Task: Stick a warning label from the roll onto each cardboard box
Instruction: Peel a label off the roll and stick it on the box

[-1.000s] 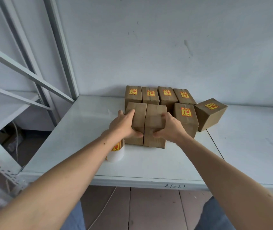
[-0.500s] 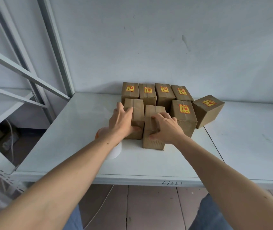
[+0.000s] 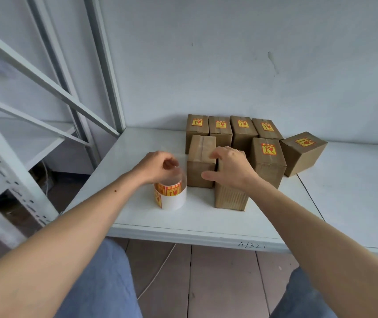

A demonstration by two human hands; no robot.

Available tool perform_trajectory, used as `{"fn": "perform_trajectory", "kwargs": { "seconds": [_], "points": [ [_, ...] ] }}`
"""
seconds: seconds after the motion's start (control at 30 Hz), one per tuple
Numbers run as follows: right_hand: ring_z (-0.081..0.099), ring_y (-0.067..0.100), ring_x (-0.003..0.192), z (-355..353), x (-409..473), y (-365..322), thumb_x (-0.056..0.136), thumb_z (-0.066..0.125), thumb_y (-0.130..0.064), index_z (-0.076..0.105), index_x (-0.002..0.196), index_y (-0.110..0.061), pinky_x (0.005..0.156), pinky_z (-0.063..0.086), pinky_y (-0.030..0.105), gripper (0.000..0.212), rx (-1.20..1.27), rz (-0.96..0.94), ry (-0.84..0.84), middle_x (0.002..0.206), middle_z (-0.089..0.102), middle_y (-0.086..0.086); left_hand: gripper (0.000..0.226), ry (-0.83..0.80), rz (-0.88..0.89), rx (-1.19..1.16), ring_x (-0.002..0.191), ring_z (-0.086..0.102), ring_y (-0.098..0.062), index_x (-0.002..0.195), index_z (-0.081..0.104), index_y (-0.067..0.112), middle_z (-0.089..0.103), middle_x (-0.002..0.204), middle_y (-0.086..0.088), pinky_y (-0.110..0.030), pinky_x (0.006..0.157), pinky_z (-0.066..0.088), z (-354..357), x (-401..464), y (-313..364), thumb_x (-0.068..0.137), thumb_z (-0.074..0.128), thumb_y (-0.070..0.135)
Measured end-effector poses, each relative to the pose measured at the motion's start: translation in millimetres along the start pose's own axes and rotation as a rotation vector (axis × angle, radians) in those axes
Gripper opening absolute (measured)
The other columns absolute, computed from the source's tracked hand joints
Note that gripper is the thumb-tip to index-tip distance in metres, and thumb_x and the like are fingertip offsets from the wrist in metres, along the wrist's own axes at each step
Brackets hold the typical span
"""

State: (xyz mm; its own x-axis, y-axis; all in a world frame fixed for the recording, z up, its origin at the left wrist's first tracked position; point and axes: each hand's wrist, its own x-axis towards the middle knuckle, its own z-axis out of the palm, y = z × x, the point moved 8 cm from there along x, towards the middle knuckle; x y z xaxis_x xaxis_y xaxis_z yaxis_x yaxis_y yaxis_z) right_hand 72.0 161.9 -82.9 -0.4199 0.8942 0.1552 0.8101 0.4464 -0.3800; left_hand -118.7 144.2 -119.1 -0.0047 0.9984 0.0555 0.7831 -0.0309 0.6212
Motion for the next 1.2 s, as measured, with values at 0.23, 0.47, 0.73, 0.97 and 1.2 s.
{"fn": "perform_trajectory", "kwargs": {
  "seconds": [0.23,0.47,0.73,0.97,1.2],
  "points": [
    [0.063,0.016,0.093,62,-4,-48,0.077,0.078,-0.024,0.072,0.105,-0.021,0.083,0.055,0.034,0.029,-0.014,-0.191,-0.256,0.107,0.068,-0.002,0.037,-0.211,0.014,0.054,0.107,0.06,-0.01,0.118,0.067,0.017,0.067,0.117,0.004,-0.024,0.09,0.044,6,-18,-15,0.087,0.067,0.037],
    [0.058,0.021,0.093,94,5,-45,0.082,0.072,-0.032,0.07,0.109,-0.017,0.08,0.053,0.036,0.03,-0.056,-0.105,-0.241,0.112,0.053,0.002,0.044,-0.331,0.014,0.151,0.114,0.058,-0.014,0.121,0.064,0.026,0.065,0.122,0.005,-0.037,0.102,0.044,11,-25,-31,0.08,0.069,0.039],
    [0.063,0.027,0.085,83,13,-39,0.091,0.063,-0.018,0.068,0.103,-0.011,0.068,0.053,0.034,0.015,-0.136,-0.048,-0.051,0.119,0.05,0.007,0.033,-0.154,0.142,0.496,0.111,0.054,-0.018,0.113,0.064,0.028,0.065,0.111,0.004,-0.034,0.096,0.029,6,-19,-36,0.083,0.065,0.014],
    [0.061,0.019,0.08,68,0,-57,0.083,0.067,-0.014,0.063,0.1,-0.014,0.062,0.055,0.032,0.017,0.018,-0.16,0.158,0.106,0.057,0.001,0.029,-0.09,0.098,0.262,0.104,0.064,-0.017,0.111,0.071,0.023,0.073,0.109,0.002,-0.035,0.099,0.041,-1,-14,-35,0.082,0.073,0.019],
    [0.065,0.018,0.085,78,6,-36,0.08,0.07,-0.03,0.064,0.103,-0.016,0.071,0.058,0.035,0.027,0.14,0.013,0.11,0.098,0.07,0.0,0.023,-0.093,0.07,0.151,0.102,0.063,-0.02,0.106,0.072,0.021,0.072,0.105,-0.001,-0.034,0.093,0.048,1,-12,-28,0.084,0.07,0.016]
  ]
}}
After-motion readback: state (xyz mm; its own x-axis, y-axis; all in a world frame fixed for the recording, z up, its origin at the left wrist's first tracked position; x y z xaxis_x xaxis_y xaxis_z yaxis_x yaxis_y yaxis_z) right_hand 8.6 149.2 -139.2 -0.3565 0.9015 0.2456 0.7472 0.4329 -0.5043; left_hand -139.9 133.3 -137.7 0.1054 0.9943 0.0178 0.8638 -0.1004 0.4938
